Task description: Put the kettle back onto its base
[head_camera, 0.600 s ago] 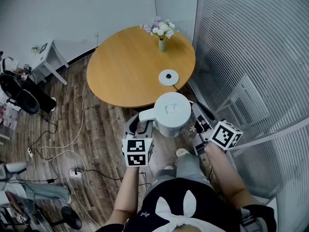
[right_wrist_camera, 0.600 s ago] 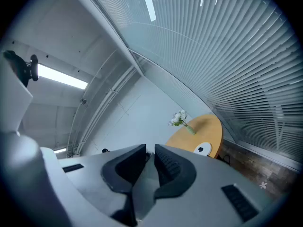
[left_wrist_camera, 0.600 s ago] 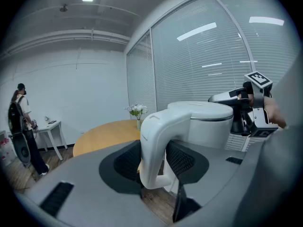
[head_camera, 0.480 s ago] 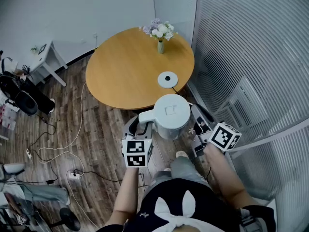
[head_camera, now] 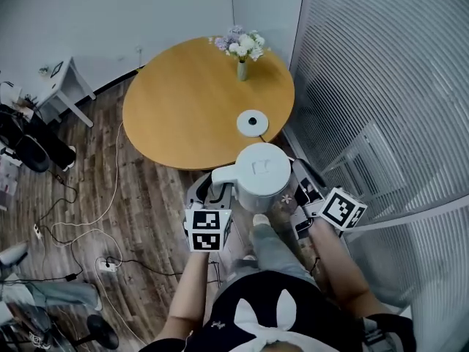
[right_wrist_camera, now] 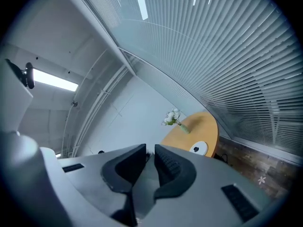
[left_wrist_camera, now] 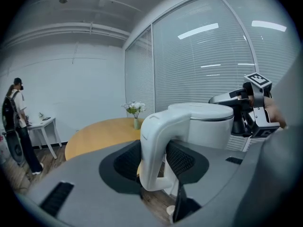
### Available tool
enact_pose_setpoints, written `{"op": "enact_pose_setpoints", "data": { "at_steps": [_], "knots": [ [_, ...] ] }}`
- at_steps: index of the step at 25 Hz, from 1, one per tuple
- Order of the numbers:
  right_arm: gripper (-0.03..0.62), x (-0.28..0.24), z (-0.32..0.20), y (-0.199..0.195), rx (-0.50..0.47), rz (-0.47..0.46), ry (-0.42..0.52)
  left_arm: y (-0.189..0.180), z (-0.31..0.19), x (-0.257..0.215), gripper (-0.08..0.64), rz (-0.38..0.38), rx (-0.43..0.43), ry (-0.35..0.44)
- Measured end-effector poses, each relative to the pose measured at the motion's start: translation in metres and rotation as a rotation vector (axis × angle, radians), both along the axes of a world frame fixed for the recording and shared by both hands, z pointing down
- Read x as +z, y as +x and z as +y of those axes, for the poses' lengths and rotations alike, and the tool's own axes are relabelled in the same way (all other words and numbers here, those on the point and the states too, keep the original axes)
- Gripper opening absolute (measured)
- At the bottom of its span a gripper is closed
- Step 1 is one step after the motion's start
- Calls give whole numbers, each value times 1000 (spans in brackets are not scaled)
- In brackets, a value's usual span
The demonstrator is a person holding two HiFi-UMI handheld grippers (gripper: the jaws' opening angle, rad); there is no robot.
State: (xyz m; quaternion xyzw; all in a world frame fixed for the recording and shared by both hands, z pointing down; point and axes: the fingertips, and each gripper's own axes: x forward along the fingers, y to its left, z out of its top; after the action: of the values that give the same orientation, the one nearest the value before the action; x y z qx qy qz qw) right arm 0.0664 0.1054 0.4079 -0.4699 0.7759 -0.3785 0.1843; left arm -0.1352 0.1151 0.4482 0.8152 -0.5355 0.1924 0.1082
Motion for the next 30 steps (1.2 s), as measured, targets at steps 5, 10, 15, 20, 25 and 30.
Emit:
{"op": "enact_pose_setpoints", "data": {
  "at_steps": [5, 10, 15, 20, 25, 30],
  "knots": [
    [61, 1, -27, 6, 1, -3, -7, 8, -26, 1, 181, -3, 11, -12],
    [61, -6, -61, 6, -14, -12, 16, 8, -58, -2, 181, -4, 1, -6],
    [61, -16, -95, 3, -45, -23, 49, 7, -89, -12, 181, -12, -23, -1],
    [61, -21, -129, 9, -63, -24, 50, 13, -120, -24, 181, -26, -34, 16],
    [61, -35, -159, 14, -98, -35, 97, 20, -148, -33, 181, -19, -56, 30],
    [61, -37, -187, 26, -101, -42, 92, 29, -173, -41, 181, -22, -82, 51]
  ]
}}
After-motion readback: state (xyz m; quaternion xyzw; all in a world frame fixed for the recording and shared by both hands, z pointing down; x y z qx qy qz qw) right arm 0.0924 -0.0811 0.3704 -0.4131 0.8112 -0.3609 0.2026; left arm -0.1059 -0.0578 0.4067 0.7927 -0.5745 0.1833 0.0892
